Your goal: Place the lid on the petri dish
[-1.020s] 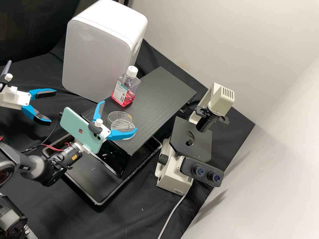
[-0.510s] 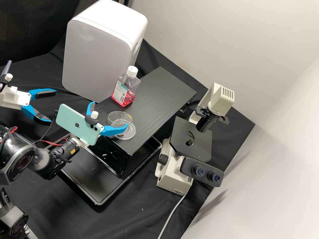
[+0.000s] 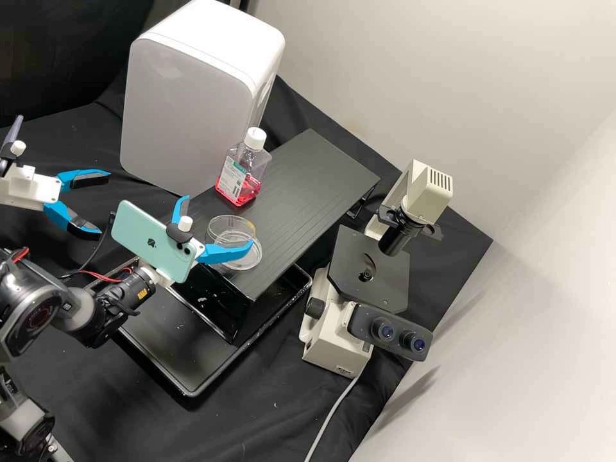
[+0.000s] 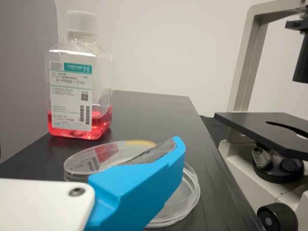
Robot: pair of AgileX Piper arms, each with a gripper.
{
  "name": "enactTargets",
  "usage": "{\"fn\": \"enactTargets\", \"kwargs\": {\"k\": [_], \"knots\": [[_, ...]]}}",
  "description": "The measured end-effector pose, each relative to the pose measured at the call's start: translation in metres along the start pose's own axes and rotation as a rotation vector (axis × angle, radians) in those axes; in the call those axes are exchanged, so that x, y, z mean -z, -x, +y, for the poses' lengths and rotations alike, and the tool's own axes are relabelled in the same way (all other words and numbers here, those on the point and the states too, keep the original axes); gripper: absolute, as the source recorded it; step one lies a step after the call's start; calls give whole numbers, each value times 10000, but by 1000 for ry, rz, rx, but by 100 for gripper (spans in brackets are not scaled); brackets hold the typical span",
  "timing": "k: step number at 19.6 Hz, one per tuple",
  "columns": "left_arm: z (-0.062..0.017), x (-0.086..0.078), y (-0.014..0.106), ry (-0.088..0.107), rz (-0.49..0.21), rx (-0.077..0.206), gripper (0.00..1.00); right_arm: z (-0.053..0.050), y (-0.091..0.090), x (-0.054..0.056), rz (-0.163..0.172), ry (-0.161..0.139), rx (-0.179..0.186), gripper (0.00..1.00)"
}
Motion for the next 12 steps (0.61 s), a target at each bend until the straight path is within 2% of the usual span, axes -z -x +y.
{"fn": "enactTargets", "kwargs": {"k": [3,4,8,12], "knots": [[-22,14,-7,6,11,7,100,15,0,-9,-4,1,-6,100],[-22,14,-7,6,11,7,100,15,0,-9,-4,1,-6,0],[-22,14,-7,6,11,7,100,11,-1,-12,-5,1,-5,0],[-22,14,-7,6,11,7,100,-44,-16,-61,-26,3,18,0]]}}
